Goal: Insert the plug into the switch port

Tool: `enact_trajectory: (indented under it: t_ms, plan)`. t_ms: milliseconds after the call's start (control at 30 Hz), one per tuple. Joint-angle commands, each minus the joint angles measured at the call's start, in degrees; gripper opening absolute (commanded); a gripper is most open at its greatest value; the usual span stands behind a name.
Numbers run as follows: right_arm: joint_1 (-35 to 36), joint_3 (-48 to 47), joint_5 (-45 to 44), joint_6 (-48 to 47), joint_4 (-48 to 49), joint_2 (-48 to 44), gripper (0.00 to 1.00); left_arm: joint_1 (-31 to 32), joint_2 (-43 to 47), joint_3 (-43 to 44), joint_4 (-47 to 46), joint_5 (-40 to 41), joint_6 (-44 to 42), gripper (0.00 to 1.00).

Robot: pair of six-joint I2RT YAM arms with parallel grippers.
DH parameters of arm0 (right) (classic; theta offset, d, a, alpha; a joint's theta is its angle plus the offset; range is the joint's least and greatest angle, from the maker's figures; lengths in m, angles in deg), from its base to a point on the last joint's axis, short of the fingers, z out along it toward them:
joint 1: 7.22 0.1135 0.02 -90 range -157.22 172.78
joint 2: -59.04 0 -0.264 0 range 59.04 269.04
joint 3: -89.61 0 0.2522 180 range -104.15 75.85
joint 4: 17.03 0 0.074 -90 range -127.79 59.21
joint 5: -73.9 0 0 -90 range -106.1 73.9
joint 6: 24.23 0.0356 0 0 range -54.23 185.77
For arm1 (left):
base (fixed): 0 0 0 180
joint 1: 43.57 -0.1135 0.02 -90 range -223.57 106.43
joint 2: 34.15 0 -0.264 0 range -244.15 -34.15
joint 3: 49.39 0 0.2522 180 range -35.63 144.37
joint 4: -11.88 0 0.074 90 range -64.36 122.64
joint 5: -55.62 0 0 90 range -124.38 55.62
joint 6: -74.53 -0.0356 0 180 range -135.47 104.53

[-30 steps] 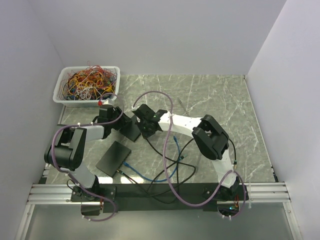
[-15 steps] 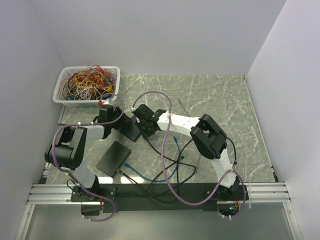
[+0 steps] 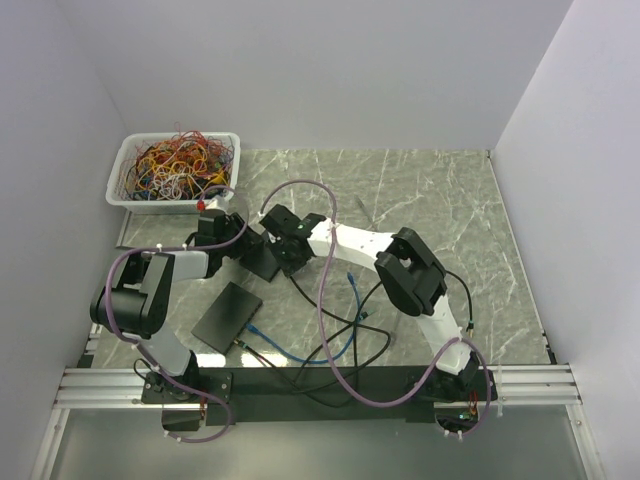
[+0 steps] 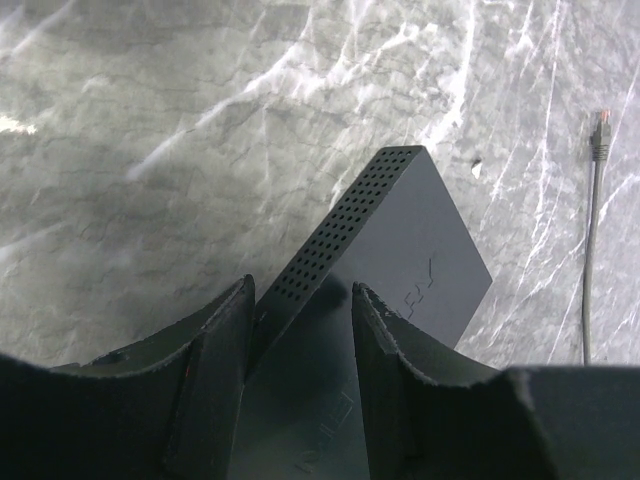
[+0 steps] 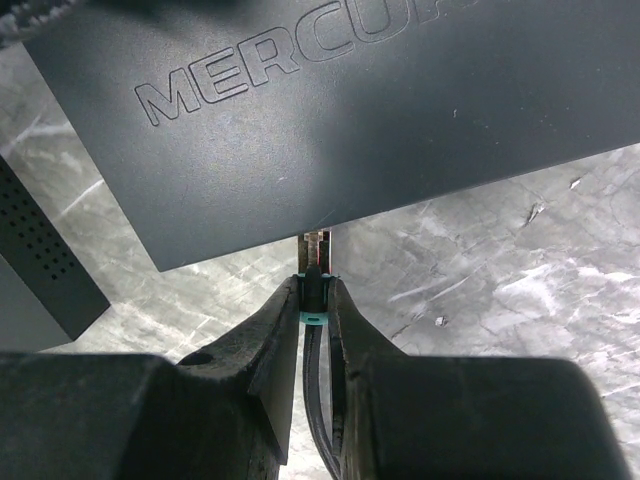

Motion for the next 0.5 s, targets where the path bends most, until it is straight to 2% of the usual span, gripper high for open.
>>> enact_trajectory:
  t_ms: [0, 300, 467]
  plan:
    - [1.32, -1.77, 1.14, -0.26, 7.49, 0.15, 0.00, 1.15, -1.70, -0.71, -2.55, -6.97, -2.46, 0.49]
    - [1.14, 4.39, 1.84, -5.45, 12.41, -2.66, 0.00, 1.23, -4.07, 0.25, -5.55, -13.31, -8.79, 0.50]
    - [0.18, 6.86, 2.19, -8.44, 15.05, -5.47, 0.00, 1.32, -5.30, 1.49, -5.98, -15.41, -9.59, 0.50]
